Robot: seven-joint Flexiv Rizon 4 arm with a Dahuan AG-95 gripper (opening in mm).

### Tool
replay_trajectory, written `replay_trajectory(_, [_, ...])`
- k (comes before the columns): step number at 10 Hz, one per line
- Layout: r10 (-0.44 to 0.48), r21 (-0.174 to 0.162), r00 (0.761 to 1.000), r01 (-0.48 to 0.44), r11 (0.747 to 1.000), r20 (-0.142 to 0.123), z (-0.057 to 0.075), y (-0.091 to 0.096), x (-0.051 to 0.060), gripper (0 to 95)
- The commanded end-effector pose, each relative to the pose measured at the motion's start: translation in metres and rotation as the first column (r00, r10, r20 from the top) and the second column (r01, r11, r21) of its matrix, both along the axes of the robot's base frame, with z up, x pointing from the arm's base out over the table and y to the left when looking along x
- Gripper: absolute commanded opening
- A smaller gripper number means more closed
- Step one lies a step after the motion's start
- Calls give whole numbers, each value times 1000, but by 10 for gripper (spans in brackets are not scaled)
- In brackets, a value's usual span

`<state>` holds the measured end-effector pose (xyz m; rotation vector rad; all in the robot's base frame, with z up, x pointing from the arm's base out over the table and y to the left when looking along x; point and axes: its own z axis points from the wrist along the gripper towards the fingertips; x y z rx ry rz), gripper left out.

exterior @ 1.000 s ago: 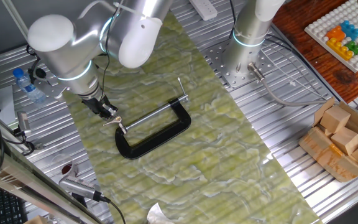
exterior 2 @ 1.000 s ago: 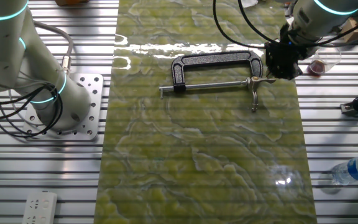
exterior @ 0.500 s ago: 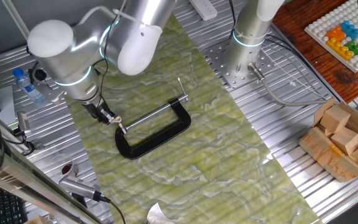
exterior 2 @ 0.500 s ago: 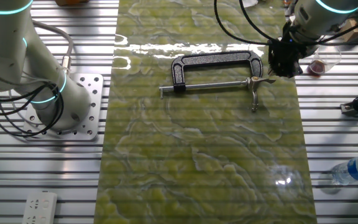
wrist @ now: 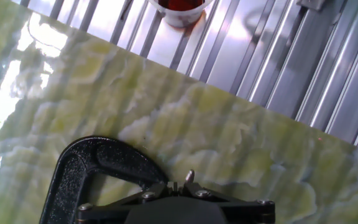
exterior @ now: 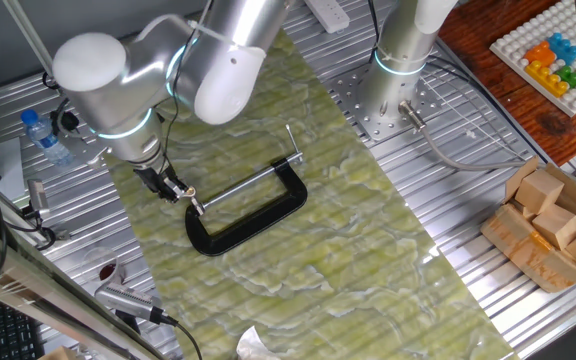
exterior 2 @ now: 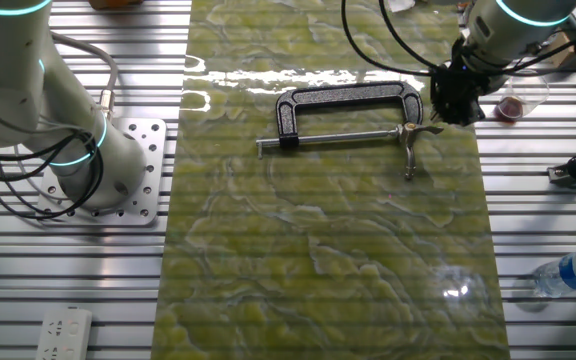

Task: Turn off the water tap

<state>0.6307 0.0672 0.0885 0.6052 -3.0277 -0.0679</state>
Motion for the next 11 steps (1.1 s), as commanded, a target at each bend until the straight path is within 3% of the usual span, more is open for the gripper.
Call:
replay_trajectory(1, [5,1,1000,-5,1000,7,-2,0,-1,0])
replay_trajectory(6, [12,9,1000,-12,1000,22,-10,-1,-1,0])
replay_trajectory(11, [73,6,997,-73,997,17,-10,-6,2,0])
